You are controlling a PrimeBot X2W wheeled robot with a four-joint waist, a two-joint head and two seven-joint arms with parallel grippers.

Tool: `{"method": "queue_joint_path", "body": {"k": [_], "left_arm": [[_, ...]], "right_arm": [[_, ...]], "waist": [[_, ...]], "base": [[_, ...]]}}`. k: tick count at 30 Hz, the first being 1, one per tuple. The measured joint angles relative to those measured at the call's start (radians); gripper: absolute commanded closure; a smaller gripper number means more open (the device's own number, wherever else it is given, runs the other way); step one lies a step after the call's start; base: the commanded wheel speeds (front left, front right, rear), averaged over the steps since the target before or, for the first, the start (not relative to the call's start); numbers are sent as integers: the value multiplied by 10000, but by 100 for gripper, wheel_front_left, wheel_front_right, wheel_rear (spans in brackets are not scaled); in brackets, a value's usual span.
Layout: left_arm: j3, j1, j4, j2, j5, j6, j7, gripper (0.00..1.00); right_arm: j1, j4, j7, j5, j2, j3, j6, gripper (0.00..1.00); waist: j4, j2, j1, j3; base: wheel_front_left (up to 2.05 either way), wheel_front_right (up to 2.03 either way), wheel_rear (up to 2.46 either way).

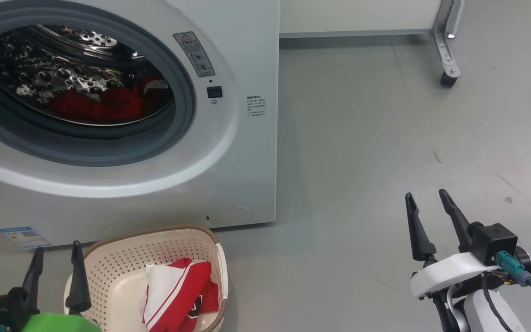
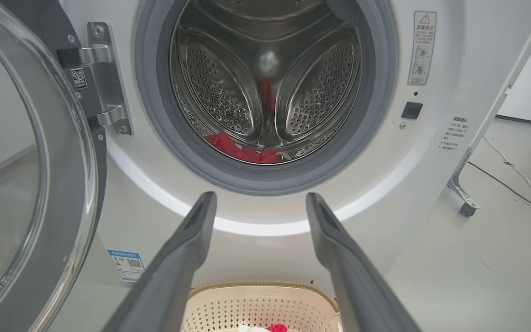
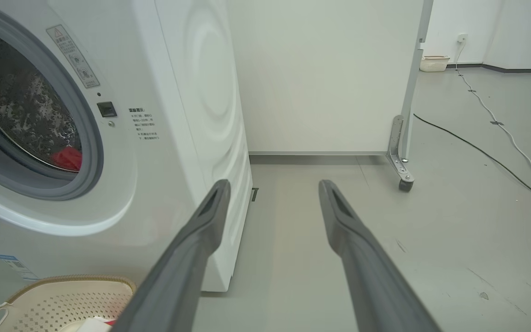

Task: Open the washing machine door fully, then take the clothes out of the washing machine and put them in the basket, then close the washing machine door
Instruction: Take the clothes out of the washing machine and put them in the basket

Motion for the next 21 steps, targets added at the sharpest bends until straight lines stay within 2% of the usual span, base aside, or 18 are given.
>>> {"method": "queue_joint_path", "body": {"k": [13, 21], "left_arm": [[65, 408, -573, -21, 75, 0, 0, 0], [-238, 434, -276, -27, -8, 0, 0, 0]], "right_arm": [[134, -242, 0, -84, 13, 33, 2, 0], [212, -408, 0, -82, 21, 31, 2, 0]], "waist": [[-38, 0, 0, -43], [-24, 0, 0, 185]], "base": [[0, 0, 0], [0, 0, 0]]}}
